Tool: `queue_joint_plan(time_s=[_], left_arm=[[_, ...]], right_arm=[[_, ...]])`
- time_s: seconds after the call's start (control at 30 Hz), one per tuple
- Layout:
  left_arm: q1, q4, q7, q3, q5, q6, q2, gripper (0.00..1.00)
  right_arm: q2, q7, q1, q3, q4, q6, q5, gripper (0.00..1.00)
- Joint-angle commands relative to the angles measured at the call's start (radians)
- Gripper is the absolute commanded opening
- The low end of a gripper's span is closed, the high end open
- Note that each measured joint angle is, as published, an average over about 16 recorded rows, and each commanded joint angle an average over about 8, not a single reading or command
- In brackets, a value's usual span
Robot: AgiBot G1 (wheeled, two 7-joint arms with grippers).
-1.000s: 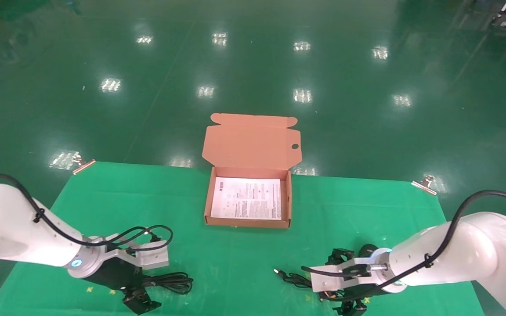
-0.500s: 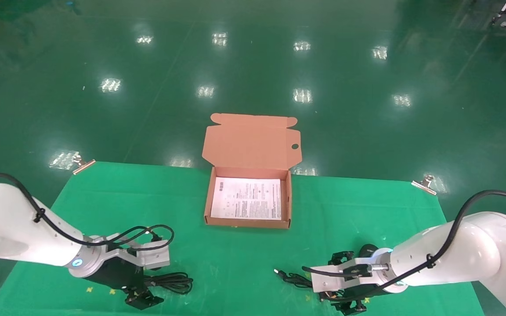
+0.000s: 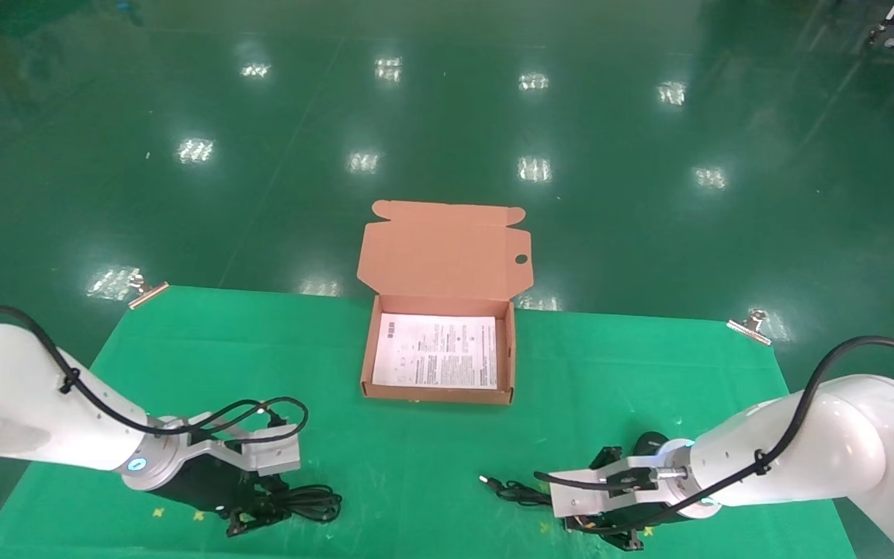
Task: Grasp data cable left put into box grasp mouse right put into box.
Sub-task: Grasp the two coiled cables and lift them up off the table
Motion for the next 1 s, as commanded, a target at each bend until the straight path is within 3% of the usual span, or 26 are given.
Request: queue_joint_plan(time_s=[0.03,0.47,0.8,1.0], left_arm=[[0.0,-0.001,0.0,0.0,0.0,0.0,0.0,0.0],[-0.014,-0.021,0.013,-0.008,-0.008,0.001,-0.019,0.0],[-0.099,-0.187,0.021,-0.045,-0.01,-0.062,-0.098,0.0],[-0.124,-0.337,-0.036,-0.058,0.029,-0.143,-0.12,0.0]], right_arm=[[0.0,0.0,0.0,0.0,0.0,0.0,0.0,0.0],[0.01,0.008,0.017,0.007,0.01,-0.002,-0.001,0.0],[0.102,0.075,0.155,0.062,0.138,0.032,-0.07,0.0],[0.093,0.104,0.244,0.097,0.181,0.085,-0.129,0.0]])
